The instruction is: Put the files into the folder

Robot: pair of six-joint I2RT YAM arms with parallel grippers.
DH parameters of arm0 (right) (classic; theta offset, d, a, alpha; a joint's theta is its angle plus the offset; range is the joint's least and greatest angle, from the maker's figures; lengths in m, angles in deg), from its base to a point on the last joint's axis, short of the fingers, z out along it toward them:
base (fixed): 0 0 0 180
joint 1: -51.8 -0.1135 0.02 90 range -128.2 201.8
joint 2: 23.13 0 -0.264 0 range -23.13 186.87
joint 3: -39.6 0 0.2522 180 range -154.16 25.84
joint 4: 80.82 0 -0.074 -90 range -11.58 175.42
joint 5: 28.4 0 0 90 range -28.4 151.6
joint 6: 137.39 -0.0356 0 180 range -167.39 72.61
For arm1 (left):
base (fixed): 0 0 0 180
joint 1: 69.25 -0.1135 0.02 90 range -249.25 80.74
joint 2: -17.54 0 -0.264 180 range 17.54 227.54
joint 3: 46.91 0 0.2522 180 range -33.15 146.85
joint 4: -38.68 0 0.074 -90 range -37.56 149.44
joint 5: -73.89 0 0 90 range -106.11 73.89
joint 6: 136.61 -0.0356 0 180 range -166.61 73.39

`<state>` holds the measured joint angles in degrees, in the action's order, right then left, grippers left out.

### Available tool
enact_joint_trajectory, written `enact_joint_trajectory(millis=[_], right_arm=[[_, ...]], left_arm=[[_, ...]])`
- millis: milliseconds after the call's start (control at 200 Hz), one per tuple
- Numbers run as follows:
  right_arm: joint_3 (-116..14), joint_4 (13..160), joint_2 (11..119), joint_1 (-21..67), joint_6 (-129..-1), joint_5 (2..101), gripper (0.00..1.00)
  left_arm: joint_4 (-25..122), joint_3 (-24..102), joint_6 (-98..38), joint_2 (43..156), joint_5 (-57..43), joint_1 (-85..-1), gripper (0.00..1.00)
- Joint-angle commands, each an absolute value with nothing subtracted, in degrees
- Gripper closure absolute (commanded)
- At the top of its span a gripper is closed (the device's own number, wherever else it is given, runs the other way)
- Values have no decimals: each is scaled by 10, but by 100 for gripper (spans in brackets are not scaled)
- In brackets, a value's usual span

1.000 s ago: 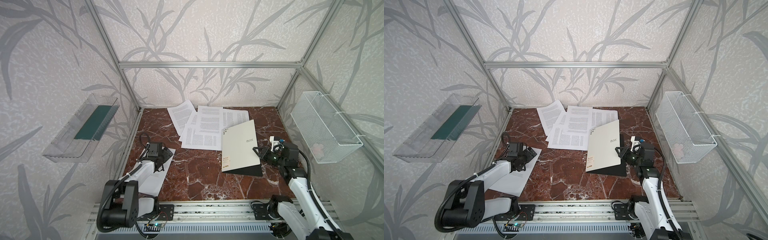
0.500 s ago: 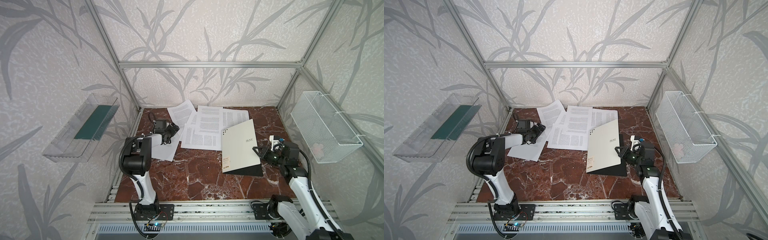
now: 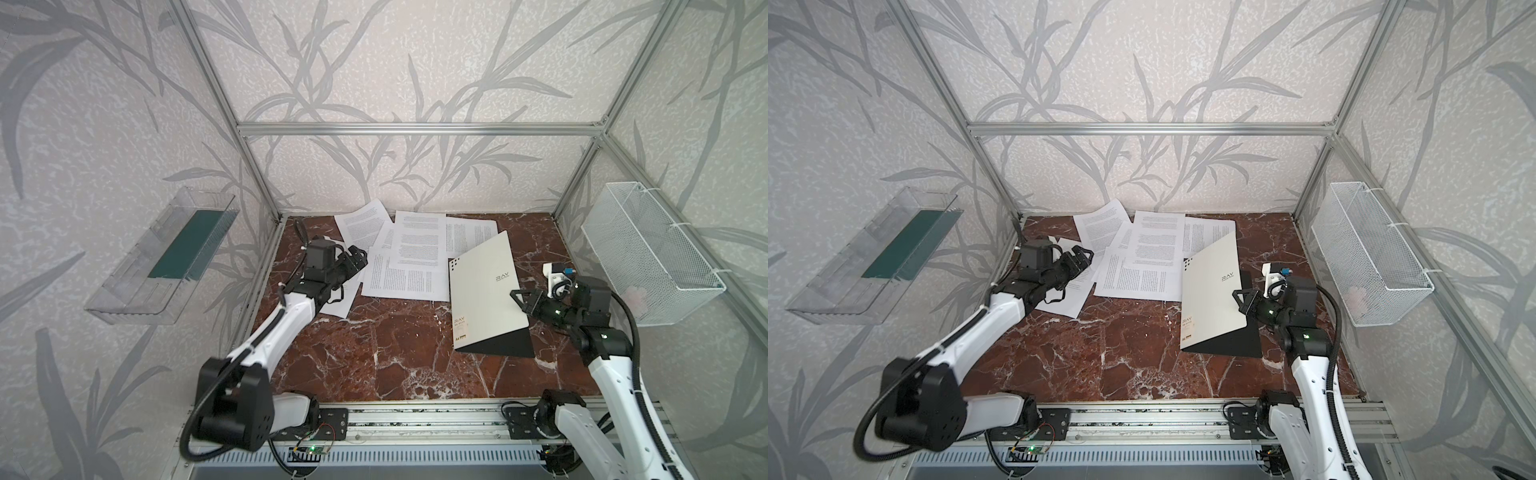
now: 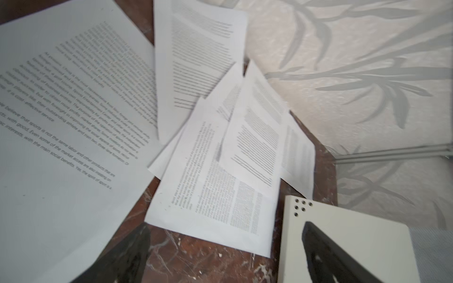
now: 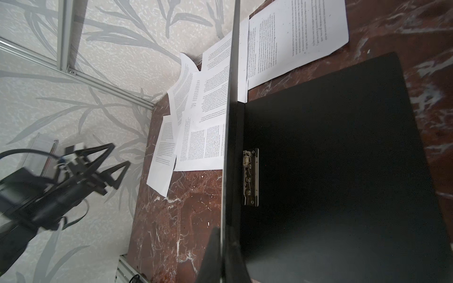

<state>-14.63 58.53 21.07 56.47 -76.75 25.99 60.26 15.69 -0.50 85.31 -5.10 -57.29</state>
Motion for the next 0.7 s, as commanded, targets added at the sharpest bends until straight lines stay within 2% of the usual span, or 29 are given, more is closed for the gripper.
enact_joint_trajectory(millis=[0, 235, 535, 645, 695], right_arm=[[-193, 538, 208, 539, -728, 293, 100], [-218, 512, 207, 417, -736, 408, 100], [-217, 511, 226, 319, -750, 509, 100], [-203, 532, 213, 310, -761, 489, 73], [-204, 539, 212, 307, -765, 471, 65]], left_arm=[[687, 115, -43, 766, -90, -551, 3], [790, 64, -73, 612, -86, -543, 2], [824, 5, -85, 520, -87, -514, 2], [817, 7, -86, 528, -79, -510, 2], [809, 4, -86, 533, -75, -510, 2]])
